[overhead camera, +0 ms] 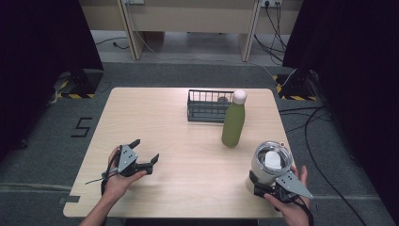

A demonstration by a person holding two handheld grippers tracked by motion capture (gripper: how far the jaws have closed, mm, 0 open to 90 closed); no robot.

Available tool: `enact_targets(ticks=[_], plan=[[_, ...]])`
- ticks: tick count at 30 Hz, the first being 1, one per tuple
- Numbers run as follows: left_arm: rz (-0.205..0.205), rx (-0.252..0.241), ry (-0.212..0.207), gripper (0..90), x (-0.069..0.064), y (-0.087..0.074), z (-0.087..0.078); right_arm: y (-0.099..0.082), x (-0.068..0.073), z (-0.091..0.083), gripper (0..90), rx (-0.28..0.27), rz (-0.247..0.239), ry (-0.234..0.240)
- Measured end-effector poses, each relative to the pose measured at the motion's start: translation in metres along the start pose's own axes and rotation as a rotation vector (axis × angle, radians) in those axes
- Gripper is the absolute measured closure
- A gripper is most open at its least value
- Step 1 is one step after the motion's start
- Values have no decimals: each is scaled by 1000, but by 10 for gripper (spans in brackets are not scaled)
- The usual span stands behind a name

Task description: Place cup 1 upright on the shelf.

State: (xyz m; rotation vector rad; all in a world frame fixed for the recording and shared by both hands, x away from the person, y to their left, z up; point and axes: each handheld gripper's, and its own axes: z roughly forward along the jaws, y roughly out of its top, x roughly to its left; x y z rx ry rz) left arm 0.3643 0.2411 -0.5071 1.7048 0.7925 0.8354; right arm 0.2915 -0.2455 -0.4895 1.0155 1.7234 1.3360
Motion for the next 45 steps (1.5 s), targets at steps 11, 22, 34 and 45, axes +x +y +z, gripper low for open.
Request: enact_targets(ticks=[11, 22, 34, 45], plan=[[3, 4, -5, 94, -1, -1, 1, 7, -4, 2, 95, 39, 45, -11], [1, 6, -7, 106, -1, -2, 1, 21, -19, 1, 96, 24, 48, -56], [-1, 3, -5, 112, -1, -2, 2, 46, -38, 14, 96, -22, 63, -106], [-9, 1, -1, 119, 2, -2, 1, 81, -61, 51, 97, -64, 68, -137]])
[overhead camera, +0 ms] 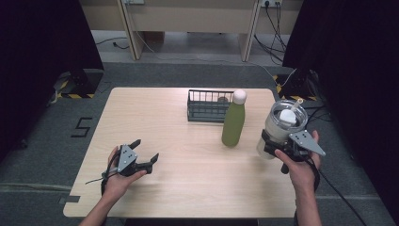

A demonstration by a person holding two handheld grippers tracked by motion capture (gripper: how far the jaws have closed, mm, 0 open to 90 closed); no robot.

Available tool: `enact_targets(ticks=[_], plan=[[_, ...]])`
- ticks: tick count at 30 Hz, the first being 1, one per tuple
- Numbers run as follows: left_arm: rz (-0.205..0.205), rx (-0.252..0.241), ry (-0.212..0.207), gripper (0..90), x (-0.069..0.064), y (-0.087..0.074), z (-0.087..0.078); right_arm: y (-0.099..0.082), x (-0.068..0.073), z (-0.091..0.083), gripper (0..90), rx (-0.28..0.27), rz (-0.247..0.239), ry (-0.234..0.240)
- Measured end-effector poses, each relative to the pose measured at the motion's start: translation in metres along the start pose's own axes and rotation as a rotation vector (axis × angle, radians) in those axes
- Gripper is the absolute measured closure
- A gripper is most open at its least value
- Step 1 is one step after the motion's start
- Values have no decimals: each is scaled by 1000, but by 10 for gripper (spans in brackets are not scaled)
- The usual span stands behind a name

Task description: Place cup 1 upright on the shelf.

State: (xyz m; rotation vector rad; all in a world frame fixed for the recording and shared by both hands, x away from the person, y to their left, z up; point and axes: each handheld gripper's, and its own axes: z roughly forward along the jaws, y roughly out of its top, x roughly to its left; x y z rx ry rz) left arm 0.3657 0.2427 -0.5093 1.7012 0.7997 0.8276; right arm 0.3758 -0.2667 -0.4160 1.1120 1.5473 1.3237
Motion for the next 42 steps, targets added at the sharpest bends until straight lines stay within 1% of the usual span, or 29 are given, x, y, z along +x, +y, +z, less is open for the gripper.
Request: enact_targets(ticks=[1, 3, 6, 7, 11, 15, 19, 20, 22, 23, 24, 26, 27, 29, 31, 35, 37, 38, 42], plan=[[0, 0, 0, 119, 0, 0, 0, 0, 0, 0, 97, 0, 0, 0], [-2, 0, 1, 119, 0, 0, 0, 6, -1, 9, 97, -4, 6, -3], [-3, 0, 2, 119, 0, 0, 0, 8, -2, 14, 97, -4, 5, -3], [-4, 0, 2, 120, 0, 0, 0, 11, -3, 19, 97, -4, 8, -11], [-4, -1, 3, 121, 0, 0, -1, 16, -6, 27, 97, -4, 14, -21], [-3, 0, 2, 122, 0, 0, 0, 23, -9, 37, 97, -5, 11, -40], [-1, -1, 2, 122, 0, 0, 0, 31, -12, 48, 97, -3, 3, -49], [-1, -1, 2, 122, 0, 0, 0, 31, -12, 48, 97, -3, 3, -49], [-1, 0, 1, 122, -1, 0, 0, 37, -14, 57, 97, -3, 4, -55], [-1, 0, 1, 123, -1, 0, 0, 37, -14, 57, 97, -3, 4, -55], [-1, -1, 1, 123, -1, -1, 0, 41, -16, 64, 97, -2, 8, -60], [-1, -1, 1, 124, -1, -1, 0, 43, -16, 67, 98, 0, 6, -61], [-1, -2, 1, 124, 0, -1, 0, 46, -17, 73, 97, 1, 6, -62], [-3, -2, 2, 125, 0, -1, 0, 48, -17, 75, 97, 0, 5, -62], [-3, -1, 1, 125, 0, -1, 0, 52, -18, 83, 97, 3, 8, -64], [0, -1, 0, 125, -1, -1, 0, 56, -19, 94, 98, 6, 20, -60], [-1, -1, 0, 126, -1, -1, 0, 57, -20, 97, 97, 6, 18, -60], [-1, 0, 0, 126, -1, -1, 0, 59, -21, 102, 97, 9, 16, -62], [-5, 1, 2, 126, 0, -1, 0, 63, -22, 111, 98, 14, 20, -59]])
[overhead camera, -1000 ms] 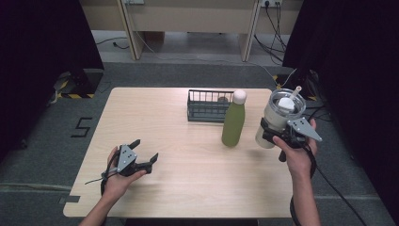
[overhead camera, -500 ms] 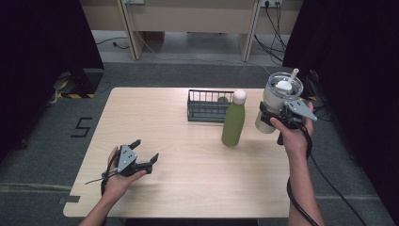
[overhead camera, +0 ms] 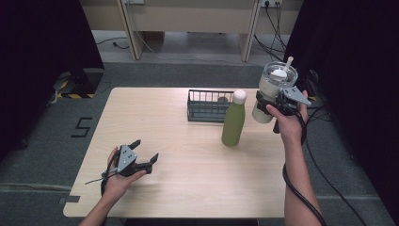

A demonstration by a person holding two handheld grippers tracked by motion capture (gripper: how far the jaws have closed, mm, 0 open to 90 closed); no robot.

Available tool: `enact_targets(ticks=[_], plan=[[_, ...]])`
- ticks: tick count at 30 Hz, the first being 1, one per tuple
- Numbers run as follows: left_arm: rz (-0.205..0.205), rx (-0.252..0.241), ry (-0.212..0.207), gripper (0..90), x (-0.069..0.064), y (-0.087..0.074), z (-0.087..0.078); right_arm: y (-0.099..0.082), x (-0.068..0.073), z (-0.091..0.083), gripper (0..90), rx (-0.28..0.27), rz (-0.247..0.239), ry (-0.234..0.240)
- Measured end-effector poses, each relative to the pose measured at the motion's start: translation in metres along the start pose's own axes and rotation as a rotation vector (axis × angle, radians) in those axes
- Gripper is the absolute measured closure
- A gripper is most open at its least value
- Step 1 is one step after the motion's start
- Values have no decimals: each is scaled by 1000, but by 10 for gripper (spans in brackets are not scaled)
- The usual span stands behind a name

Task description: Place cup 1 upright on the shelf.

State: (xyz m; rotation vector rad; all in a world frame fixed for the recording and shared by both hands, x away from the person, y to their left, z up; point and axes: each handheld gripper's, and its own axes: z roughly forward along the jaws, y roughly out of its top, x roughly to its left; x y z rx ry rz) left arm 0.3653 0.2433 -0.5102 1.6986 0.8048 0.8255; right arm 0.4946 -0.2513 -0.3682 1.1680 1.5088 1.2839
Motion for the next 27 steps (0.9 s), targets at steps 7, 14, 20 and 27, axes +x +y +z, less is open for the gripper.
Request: enact_targets(ticks=[7, 14, 20, 27], plan=[[-1, 2, 3, 128, 0, 0, 0, 8, 0, 16, 98, -2, 3, 14], [-3, 3, 6, 129, 0, 0, 0, 16, 4, 33, 98, -2, 4, 40], [-4, 4, 8, 129, 1, -1, 0, 24, 10, 46, 98, -2, -7, 63], [-7, 3, 10, 130, 1, -1, 0, 30, 18, 64, 98, 0, -9, 91]])
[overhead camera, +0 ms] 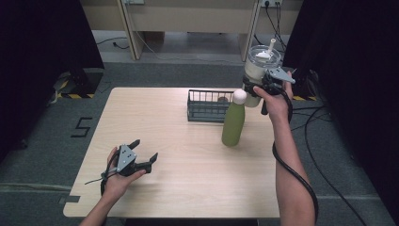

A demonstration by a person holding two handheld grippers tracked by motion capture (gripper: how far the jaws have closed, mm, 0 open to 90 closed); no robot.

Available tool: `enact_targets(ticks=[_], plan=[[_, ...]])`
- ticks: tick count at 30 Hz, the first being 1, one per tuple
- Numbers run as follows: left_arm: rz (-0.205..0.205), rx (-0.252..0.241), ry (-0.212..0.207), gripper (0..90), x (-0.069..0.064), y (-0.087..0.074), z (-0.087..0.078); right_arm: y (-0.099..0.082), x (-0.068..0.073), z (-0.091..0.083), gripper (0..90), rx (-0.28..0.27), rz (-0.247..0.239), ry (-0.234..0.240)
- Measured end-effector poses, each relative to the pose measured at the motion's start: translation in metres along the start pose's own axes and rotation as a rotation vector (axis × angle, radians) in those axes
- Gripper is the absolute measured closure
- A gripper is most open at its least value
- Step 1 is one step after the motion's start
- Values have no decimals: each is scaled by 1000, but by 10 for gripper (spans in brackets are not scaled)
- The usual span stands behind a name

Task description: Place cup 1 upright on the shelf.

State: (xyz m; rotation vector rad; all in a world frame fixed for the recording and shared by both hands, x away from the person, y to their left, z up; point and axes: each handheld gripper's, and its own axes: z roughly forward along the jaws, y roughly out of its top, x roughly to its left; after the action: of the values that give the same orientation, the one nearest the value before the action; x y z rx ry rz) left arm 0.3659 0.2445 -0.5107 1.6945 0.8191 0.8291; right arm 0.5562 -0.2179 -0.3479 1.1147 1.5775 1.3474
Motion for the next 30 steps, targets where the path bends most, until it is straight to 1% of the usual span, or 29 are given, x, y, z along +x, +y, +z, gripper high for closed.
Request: enact_targets(ticks=[3, 5, 6, 8, 12, 16, 18, 23, 25, 30], plan=[[2, 0, -2, 130, -1, 0, 0, 3, 2, 11, 98, 10, -6, 14], [3, 0, -2, 130, -1, 0, 0, 3, 2, 14, 98, 13, -6, 19], [3, 0, -3, 130, 0, 0, 0, 4, 3, 20, 98, 17, -4, 28], [1, 0, -3, 130, 0, 0, 1, 4, 4, 22, 98, 18, -2, 30], [-4, -4, -5, 130, -1, 0, 1, 3, 7, 33, 98, 23, 9, 50], [-3, -5, -3, 130, 0, 1, 0, 3, 11, 39, 98, 25, 13, 63], [-4, -6, -1, 130, 0, 1, 0, 2, 14, 43, 98, 24, 5, 71], [-3, -6, -2, 130, 0, 1, 0, 1, 17, 49, 98, 31, 0, 86], [-2, -6, -3, 130, 0, 1, 0, 0, 18, 52, 98, 33, 6, 94], [-3, -6, -4, 131, 0, 1, 1, -1, 20, 57, 98, 41, -5, 114]])
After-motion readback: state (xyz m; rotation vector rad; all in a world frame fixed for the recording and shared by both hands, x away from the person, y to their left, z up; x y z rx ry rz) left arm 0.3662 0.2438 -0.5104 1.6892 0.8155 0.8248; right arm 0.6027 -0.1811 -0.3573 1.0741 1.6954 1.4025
